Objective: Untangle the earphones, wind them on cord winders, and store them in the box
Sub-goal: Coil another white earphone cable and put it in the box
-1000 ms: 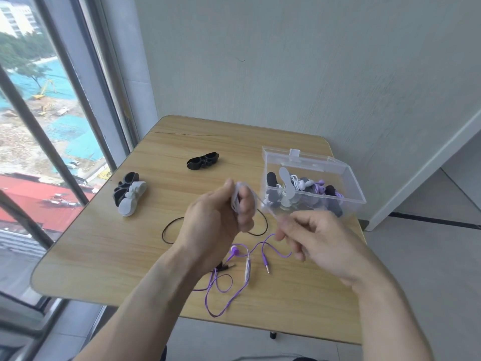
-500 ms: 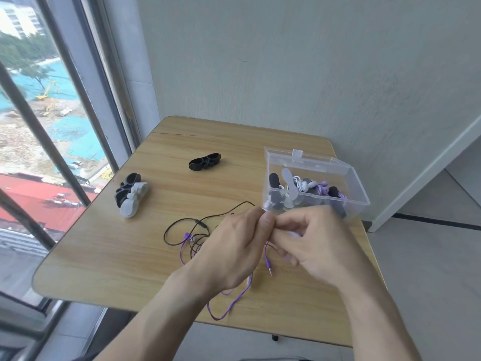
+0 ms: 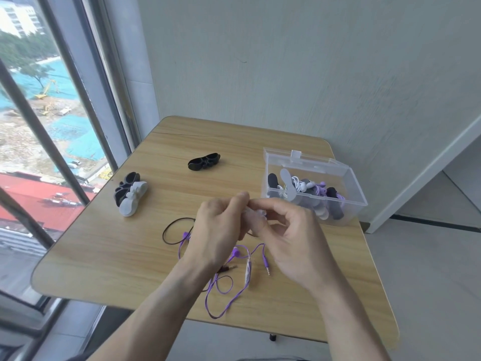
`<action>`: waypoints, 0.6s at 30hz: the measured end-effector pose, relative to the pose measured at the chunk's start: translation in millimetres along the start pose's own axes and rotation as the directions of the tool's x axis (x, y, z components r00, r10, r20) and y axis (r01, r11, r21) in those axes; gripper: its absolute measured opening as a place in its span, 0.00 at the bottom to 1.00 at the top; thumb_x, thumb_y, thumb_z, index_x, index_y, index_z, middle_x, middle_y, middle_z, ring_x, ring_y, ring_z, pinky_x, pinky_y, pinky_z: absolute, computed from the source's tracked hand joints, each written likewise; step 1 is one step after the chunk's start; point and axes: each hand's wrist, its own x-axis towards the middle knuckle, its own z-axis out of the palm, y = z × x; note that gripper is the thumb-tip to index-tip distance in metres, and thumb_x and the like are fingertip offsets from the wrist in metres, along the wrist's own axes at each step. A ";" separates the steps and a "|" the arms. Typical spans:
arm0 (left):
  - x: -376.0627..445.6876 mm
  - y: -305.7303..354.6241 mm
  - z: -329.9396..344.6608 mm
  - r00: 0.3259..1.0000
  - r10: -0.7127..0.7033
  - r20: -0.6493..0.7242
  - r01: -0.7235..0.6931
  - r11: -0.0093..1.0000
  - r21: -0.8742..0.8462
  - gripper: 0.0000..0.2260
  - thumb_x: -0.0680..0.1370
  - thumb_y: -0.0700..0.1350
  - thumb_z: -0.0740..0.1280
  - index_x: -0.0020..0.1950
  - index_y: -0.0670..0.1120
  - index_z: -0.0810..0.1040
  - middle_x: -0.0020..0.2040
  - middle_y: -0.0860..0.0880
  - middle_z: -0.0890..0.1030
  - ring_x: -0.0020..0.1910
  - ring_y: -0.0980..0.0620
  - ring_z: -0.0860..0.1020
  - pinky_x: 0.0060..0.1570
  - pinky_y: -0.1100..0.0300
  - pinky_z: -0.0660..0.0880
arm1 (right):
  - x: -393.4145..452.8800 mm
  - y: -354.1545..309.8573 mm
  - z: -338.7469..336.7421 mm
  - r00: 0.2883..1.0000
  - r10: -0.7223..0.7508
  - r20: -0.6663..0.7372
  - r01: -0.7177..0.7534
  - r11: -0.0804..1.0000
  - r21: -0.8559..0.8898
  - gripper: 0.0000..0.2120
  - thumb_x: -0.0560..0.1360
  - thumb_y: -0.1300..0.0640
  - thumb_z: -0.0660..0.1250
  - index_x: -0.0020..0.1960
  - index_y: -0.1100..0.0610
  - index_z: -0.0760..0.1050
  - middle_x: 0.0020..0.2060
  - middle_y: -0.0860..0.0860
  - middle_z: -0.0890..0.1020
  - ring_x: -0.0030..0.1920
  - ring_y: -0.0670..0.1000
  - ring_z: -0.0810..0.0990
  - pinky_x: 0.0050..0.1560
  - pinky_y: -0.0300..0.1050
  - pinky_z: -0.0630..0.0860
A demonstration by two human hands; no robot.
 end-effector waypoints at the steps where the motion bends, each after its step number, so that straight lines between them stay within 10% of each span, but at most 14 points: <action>1: 0.3 1.0 -0.5 0.998 -0.033 -0.046 0.030 0.998 -0.050 0.20 0.80 0.43 0.62 0.32 0.33 0.74 0.25 0.46 0.72 0.24 0.52 0.65 0.28 0.60 0.63 | -0.2 1.4 6.5 1.000 0.001 -0.005 -0.001 1.000 0.022 0.05 0.78 0.54 0.71 0.53 0.49 0.83 0.42 0.47 0.87 0.44 0.48 0.86 0.48 0.50 0.82; 12: 16.0 -3.5 -13.7 0.941 -0.259 -0.218 0.201 0.945 -0.257 0.04 0.79 0.40 0.62 0.47 0.41 0.74 0.37 0.45 0.78 0.30 0.50 0.77 0.30 0.58 0.69 | 6.0 17.3 36.4 0.974 -0.066 -0.218 0.023 0.981 -0.192 0.07 0.82 0.50 0.64 0.53 0.51 0.79 0.41 0.46 0.84 0.40 0.47 0.83 0.42 0.45 0.79; 15: 28.3 -15.8 -32.6 0.957 -0.104 -0.270 0.141 0.982 0.123 0.04 0.80 0.43 0.62 0.52 0.45 0.76 0.48 0.46 0.81 0.45 0.49 0.78 0.44 0.55 0.73 | 9.7 15.8 29.2 0.958 0.031 -0.285 -0.066 0.991 -0.116 0.06 0.81 0.48 0.64 0.51 0.49 0.78 0.34 0.46 0.82 0.36 0.46 0.83 0.38 0.41 0.78; 18: 38.5 -24.6 -64.0 0.927 0.154 -0.341 0.081 0.806 0.586 0.08 0.79 0.44 0.63 0.57 0.46 0.75 0.57 0.45 0.77 0.58 0.45 0.73 0.57 0.51 0.69 | 12.5 15.9 21.8 0.955 0.107 -0.275 -0.131 0.989 -0.069 0.07 0.81 0.50 0.64 0.51 0.51 0.78 0.33 0.48 0.82 0.32 0.43 0.82 0.35 0.35 0.76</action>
